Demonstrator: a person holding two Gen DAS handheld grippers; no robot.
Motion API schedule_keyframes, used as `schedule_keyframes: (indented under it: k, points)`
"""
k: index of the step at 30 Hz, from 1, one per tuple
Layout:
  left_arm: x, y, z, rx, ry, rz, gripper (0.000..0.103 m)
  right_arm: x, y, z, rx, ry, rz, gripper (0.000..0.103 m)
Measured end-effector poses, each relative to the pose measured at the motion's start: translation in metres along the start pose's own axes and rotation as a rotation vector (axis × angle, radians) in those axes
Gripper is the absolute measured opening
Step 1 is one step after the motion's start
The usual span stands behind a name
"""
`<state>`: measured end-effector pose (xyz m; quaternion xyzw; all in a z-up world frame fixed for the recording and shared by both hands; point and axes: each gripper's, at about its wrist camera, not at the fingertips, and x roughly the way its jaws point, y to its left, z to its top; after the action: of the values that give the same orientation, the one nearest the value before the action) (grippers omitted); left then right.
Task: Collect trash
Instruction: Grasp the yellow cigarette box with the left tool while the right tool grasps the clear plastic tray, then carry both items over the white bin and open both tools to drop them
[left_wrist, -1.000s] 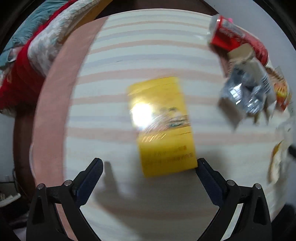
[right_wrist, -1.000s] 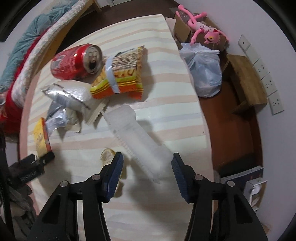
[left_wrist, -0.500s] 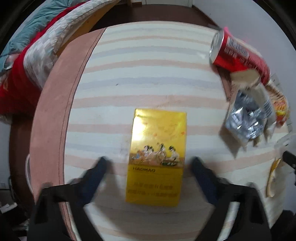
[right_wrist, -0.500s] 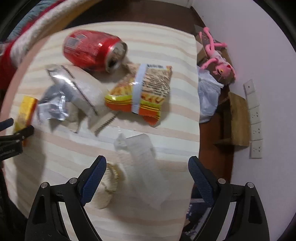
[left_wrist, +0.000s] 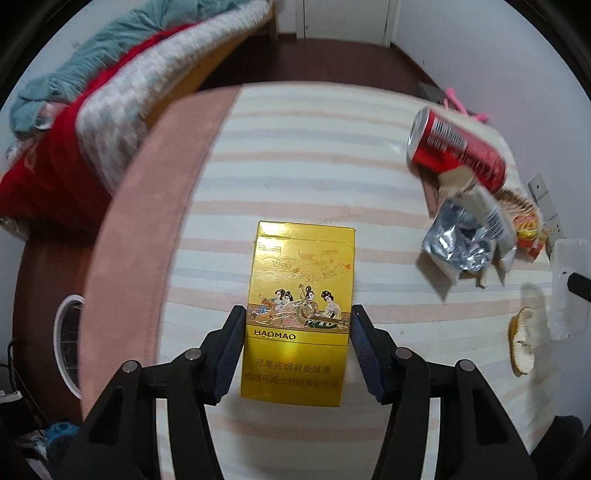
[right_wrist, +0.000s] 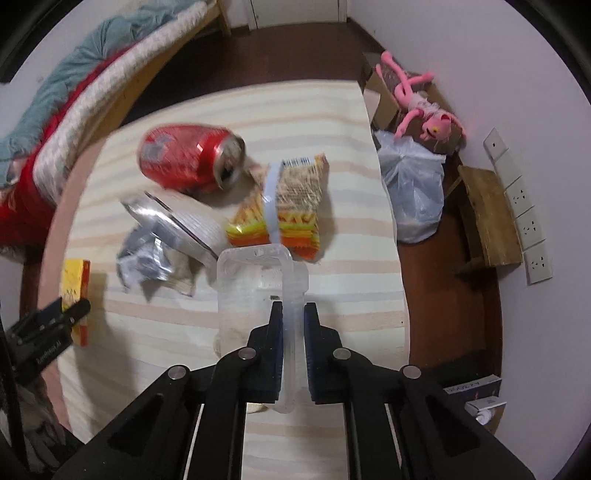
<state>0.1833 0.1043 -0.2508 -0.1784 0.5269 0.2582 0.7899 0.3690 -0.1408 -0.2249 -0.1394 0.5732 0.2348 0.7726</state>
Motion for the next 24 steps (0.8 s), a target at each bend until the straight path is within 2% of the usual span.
schedule_keyframes:
  k: [6, 13, 19, 24]
  points:
    - [-0.05, 0.021, -0.006, -0.027, -0.101, -0.001, 0.053, -0.039, 0.03, -0.003, -0.028, -0.082, 0.049, 0.01]
    - [-0.092, 0.09, -0.011, -0.107, -0.186, 0.002, 0.053, -0.072, 0.098, -0.015, -0.122, -0.138, 0.14, 0.01]
    - [-0.125, 0.172, -0.017, -0.187, -0.245, 0.063, 0.053, -0.088, 0.193, -0.023, -0.22, -0.16, 0.254, 0.01]
    - [-0.145, 0.25, -0.027, -0.266, -0.264, 0.122, 0.053, -0.089, 0.295, -0.026, -0.323, -0.148, 0.358, 0.01]
